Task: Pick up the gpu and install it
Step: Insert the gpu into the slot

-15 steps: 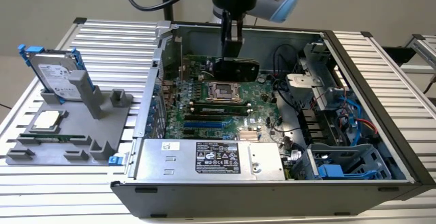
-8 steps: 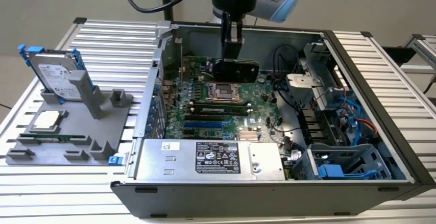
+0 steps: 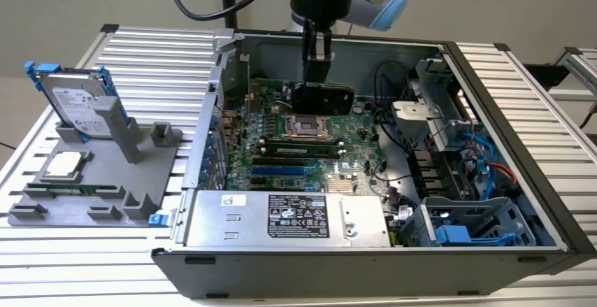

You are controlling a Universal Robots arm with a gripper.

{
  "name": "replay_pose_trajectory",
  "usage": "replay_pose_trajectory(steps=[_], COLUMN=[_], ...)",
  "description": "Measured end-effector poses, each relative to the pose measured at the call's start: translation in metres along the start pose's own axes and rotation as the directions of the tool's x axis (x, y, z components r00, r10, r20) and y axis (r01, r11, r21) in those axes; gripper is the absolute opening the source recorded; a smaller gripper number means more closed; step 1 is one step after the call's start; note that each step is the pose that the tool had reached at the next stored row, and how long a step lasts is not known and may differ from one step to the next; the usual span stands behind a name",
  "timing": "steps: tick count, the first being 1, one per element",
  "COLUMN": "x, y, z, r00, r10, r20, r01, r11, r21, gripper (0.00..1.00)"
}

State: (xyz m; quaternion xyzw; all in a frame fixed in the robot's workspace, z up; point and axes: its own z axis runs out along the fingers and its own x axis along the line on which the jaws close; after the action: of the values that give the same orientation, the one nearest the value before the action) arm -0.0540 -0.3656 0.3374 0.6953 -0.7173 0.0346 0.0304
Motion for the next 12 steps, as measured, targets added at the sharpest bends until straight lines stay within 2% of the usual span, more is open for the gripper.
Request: replay_pose_trajectory(steps=[12], x=[-0.0011], y=[0.0001], z=[0.0054], r00=[1.0000], r10=[0.000], r20=[-0.0083], r01=[0.000], r11=[1.0000], r21=[0.0003], gripper=[0.00])
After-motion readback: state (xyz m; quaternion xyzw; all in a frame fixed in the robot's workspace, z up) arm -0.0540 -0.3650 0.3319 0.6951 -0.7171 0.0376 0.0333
